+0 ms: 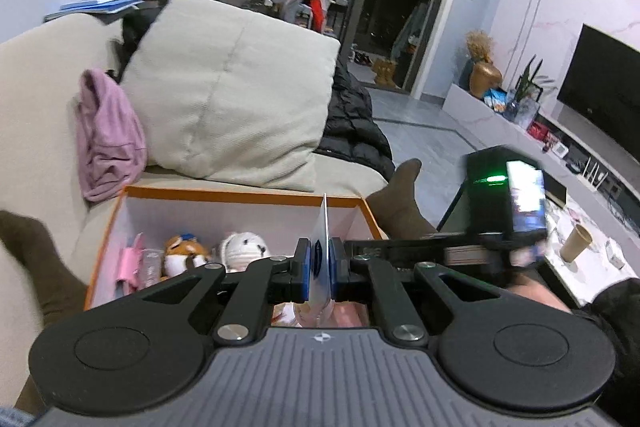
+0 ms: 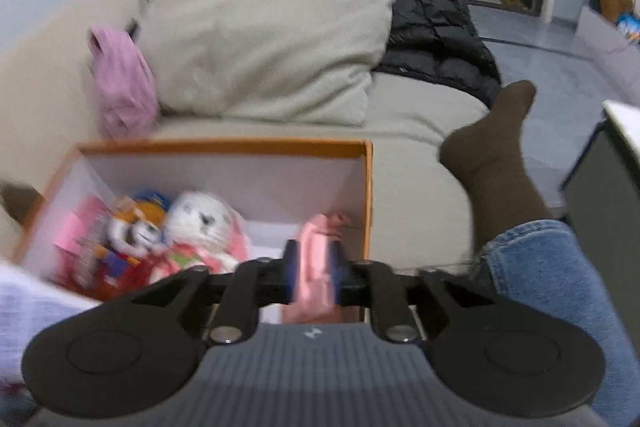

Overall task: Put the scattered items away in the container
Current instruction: 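Carry the white tube and pink toy up over the orange box with both grippers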

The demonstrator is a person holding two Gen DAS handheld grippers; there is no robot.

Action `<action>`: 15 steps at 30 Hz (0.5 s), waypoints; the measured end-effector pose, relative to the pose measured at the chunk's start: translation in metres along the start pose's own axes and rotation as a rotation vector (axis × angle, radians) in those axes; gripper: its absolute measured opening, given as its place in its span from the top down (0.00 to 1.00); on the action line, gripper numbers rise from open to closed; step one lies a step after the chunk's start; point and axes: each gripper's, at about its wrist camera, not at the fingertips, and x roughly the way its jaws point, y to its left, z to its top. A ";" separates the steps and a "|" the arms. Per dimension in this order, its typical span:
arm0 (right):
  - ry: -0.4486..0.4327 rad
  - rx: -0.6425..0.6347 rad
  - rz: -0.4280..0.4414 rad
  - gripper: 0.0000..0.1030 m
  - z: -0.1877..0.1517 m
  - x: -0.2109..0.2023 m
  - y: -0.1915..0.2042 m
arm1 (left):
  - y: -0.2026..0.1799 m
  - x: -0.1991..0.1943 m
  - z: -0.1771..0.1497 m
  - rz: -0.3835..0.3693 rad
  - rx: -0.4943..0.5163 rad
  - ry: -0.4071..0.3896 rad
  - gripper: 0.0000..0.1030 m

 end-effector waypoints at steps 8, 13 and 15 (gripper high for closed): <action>-0.063 0.055 0.187 0.70 -0.003 -0.001 -0.032 | -0.005 0.082 0.010 0.059 0.056 0.100 0.91; -0.103 0.053 0.235 0.70 -0.004 -0.001 -0.041 | -0.002 0.125 0.013 0.078 0.067 0.152 0.91; -0.117 0.058 0.245 0.70 -0.004 -0.002 -0.044 | 0.001 0.141 0.012 0.085 0.069 0.173 0.91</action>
